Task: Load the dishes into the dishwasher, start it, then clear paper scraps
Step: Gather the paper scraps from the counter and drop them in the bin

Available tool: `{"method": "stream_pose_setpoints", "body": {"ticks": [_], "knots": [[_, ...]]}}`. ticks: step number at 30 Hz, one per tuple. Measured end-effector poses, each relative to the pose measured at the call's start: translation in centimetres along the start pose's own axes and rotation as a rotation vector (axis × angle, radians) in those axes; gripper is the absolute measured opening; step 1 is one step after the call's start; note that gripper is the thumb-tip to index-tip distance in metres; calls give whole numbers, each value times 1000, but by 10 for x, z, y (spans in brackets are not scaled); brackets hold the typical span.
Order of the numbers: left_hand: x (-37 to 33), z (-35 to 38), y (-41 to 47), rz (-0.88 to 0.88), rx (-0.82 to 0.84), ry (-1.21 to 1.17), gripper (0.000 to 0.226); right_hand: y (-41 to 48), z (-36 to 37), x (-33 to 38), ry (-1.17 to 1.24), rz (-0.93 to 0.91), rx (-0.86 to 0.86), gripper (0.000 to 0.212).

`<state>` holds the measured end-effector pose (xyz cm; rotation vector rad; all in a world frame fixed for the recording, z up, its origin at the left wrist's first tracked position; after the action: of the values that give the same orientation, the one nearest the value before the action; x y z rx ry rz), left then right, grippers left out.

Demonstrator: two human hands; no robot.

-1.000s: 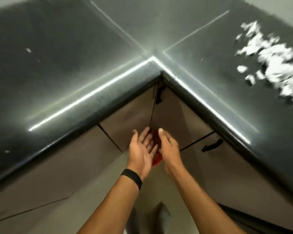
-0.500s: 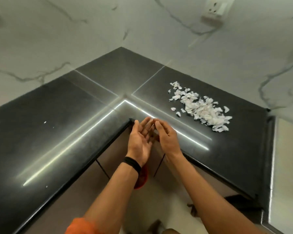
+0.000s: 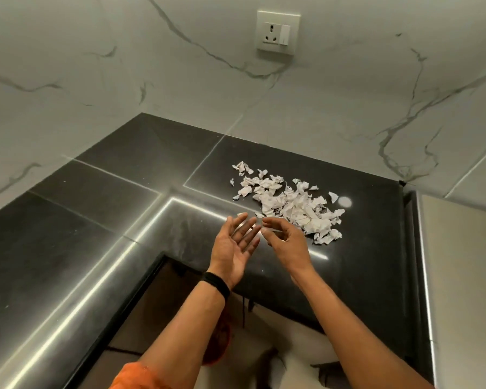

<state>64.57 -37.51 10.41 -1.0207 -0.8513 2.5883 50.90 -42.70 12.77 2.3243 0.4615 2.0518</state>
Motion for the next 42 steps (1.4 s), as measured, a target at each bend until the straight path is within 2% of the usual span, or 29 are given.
{"method": "stream_pose_setpoints", "body": {"ticks": [8, 13, 15, 17, 23, 29, 36, 39, 42], "knots": [[-2, 24, 69, -30, -117, -91, 49, 100, -35, -50, -345, -36, 93, 24], [-11, 14, 84, -18, -170, -109, 49, 151, -6, -58, -845, -232, 304, 43], [-18, 8, 91, -8, -185, -109, 49, 158, 7, -66, -1010, -267, 404, 42], [-24, 4, 96, -1, -191, -109, 48, 160, 12, -75, -1062, -251, 466, 35], [-37, 0, 122, -26, -169, -134, 47, 161, -13, -71, -931, -256, 269, 34], [-45, 7, 147, -85, -117, -120, 42, 154, -45, -63, -657, -32, 106, 33], [-54, 16, 170, -117, -71, -90, 44, 157, -67, -27, -462, -33, -195, 27], [-60, 29, 175, -121, -20, -75, 46, 164, -49, -18, -291, -35, -189, 26], [-62, 46, 176, -174, 40, -103, 54, 171, -14, -30, -80, 107, -83, 25]]}}
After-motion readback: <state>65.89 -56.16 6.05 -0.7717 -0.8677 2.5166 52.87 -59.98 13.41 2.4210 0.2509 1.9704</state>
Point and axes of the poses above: each hand's wrist, its own y-axis towards the middle knuckle, its own z-axis out of the palm, x = y × z, the point moved 9 cm from there along y, towards the middle knuckle, and after that the axes turned 13 degrees about -z, right-handed, at the moved point
